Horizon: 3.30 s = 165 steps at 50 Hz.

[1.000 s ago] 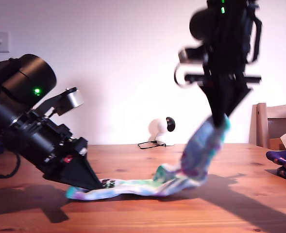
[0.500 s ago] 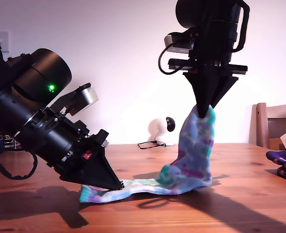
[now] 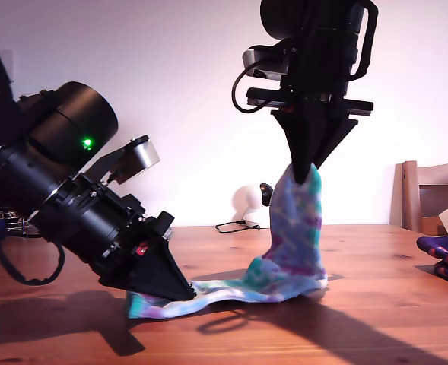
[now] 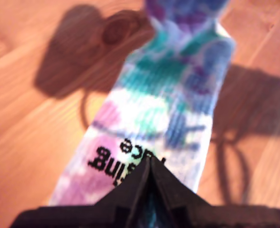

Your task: Fold the socks in front of you. After folding them, place them to the right side.

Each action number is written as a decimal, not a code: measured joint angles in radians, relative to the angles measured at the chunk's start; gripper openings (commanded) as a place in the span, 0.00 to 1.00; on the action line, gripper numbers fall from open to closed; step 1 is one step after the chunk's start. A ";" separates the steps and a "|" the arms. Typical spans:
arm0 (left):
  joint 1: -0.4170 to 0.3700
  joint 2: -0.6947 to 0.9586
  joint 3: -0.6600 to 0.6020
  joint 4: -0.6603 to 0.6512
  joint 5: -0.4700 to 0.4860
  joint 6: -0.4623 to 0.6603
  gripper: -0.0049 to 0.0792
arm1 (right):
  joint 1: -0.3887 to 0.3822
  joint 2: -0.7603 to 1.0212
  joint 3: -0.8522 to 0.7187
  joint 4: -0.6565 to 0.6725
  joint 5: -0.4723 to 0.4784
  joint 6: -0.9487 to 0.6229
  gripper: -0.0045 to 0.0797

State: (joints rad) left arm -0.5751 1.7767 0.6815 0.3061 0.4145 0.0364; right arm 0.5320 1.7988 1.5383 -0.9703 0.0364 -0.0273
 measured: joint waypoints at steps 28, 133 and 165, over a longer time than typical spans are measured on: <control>-0.026 0.129 0.217 -0.204 0.172 0.060 0.03 | 0.000 0.000 0.000 0.027 0.000 0.000 0.04; -0.055 0.113 0.336 -0.482 0.029 0.065 0.03 | 0.032 0.000 0.000 0.037 -0.030 -0.050 0.04; -0.085 0.152 0.336 -0.370 0.043 -0.036 0.03 | 0.088 0.000 0.000 -0.087 -0.161 -0.050 0.04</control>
State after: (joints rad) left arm -0.6605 1.9289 1.0172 -0.0643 0.4580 0.0006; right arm 0.6201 1.7988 1.5383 -1.0576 -0.1242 -0.0769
